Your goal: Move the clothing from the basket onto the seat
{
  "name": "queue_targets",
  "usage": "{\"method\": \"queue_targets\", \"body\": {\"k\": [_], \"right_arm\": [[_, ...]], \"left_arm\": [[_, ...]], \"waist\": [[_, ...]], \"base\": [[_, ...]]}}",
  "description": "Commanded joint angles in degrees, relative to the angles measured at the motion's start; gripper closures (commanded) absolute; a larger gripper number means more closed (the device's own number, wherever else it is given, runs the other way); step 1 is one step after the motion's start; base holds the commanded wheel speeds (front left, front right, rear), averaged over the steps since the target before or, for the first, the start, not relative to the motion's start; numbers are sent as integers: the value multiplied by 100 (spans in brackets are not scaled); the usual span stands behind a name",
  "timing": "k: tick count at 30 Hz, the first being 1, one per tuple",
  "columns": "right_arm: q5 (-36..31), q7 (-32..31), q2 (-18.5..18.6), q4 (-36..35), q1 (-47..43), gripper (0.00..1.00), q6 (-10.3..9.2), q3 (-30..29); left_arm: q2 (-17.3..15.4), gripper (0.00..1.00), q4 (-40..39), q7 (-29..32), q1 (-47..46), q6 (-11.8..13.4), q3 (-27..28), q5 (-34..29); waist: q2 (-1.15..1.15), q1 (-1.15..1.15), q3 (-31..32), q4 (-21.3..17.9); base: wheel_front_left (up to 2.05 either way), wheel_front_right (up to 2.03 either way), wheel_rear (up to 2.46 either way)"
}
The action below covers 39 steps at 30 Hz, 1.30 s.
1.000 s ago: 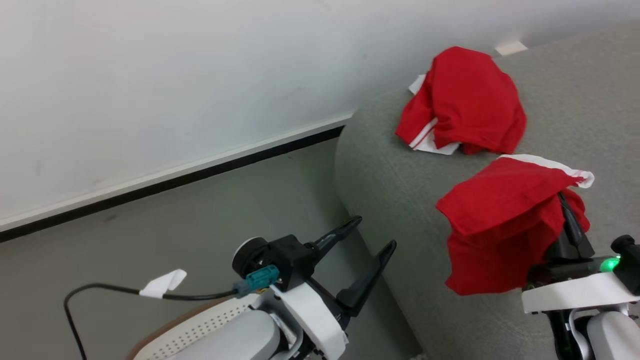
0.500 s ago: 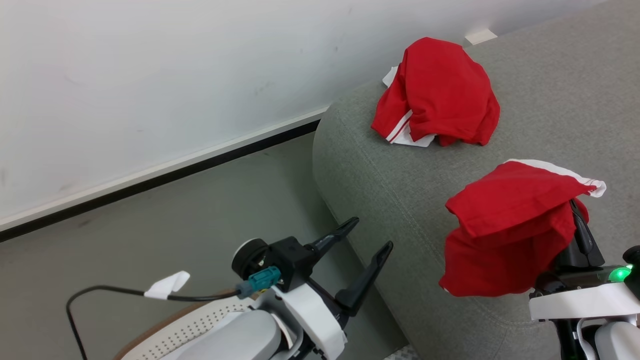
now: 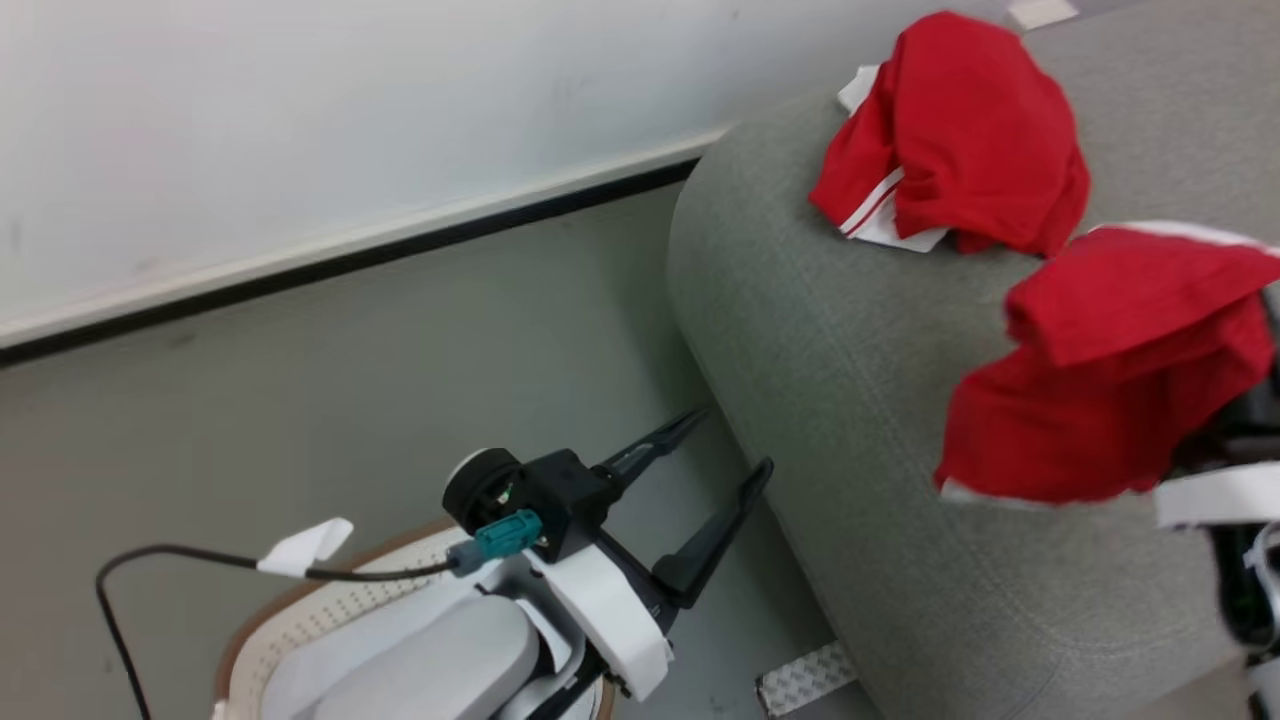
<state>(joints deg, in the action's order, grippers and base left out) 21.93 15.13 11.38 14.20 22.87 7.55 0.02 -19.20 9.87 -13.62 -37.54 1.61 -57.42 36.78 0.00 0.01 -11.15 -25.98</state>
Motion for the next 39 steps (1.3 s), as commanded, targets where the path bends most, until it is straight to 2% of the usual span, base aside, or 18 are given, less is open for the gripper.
{"method": "queue_targets", "body": {"k": [1, 12, 19, 22, 24, 25, 27, 28, 29, 33, 34, 35, 39], "right_arm": [[114, 2, 130, 130, 222, 100, -13, -74], [226, -84, 842, 1354, 1745, 100, -13, -878], [-206, -584, 1182, 2214, 2414, 100, -13, -1362], [-547, -1074, 1200, 2794, 2523, 100, -13, -1419], [-691, -1372, 1228, 3151, 2607, 85, -13, -1523], [-758, -1487, 1245, 3298, 2628, 84, -13, -1545], [-807, -1700, 1234, 3584, 2692, 96, -13, -1662], [-866, -1770, 1241, 3684, 2708, 96, -13, -1693], [-903, -1809, 1239, 3757, 2746, 91, -13, -1736], [-995, -1844, 1139, 3906, 2837, 49, -13, -1779], [-1015, -1818, 1128, 3903, 2858, 9, -13, -1754], [-1020, -1793, 1118, 3894, 2860, 0, -13, -1723], [-1014, -1727, 1100, 3917, 2699, 0, -13, -1595]], "left_arm": [[-97, 0, -55, 38, -64, -15, 26, -58], [-737, 0, -647, 373, -414, -35, 147, -191], [-983, 0, -946, 466, -574, 3, 254, -220], [-1033, 0, -998, 438, -563, 26, 289, -187], [-1049, 0, -1013, 405, -572, 17, 293, -187], [-1056, 0, -1017, 389, -581, 11, 300, -186], [-1065, 0, -1014, 362, -589, 19, 315, -189], [-1074, 0, -1008, 339, -581, 32, 331, -177], [-1086, 0, -996, 321, -571, 42, 348, -163], [-1107, 0, -935, 256, -516, 57, 375, -134], [-1105, 0, -917, 246, -502, 57, 375, -126], [-1089, 0, -908, 235, -496, 49, 376, -116], [-992, 0, -841, 143, -435, 63, 378, -77]], "waist": [[0, -1, -308, 213], [0, -1, -1535, 752], [0, -1, -2153, 1043], [0, -1, -2304, 1121], [0, -1, -2389, 1185], [0, -1, -2433, 1216], [0, -1, -2490, 1255], [0, -1, -2508, 1263], [0, -1, -2521, 1262], [0, -1, -2503, 1222], [0, -1, -2476, 1206], [0, -1, -2443, 1191], [0, -1, -2221, 1135]], "base": [[0, 0, 0], [0, 0, 0], [0, 0, 0], [0, 0, 0], [0, 0, 0], [0, 0, 0], [0, 0, 0], [0, 0, 0], [0, 0, 0], [0, 0, 0], [0, 0, 0], [0, 0, 0], [0, 0, 0]]}}
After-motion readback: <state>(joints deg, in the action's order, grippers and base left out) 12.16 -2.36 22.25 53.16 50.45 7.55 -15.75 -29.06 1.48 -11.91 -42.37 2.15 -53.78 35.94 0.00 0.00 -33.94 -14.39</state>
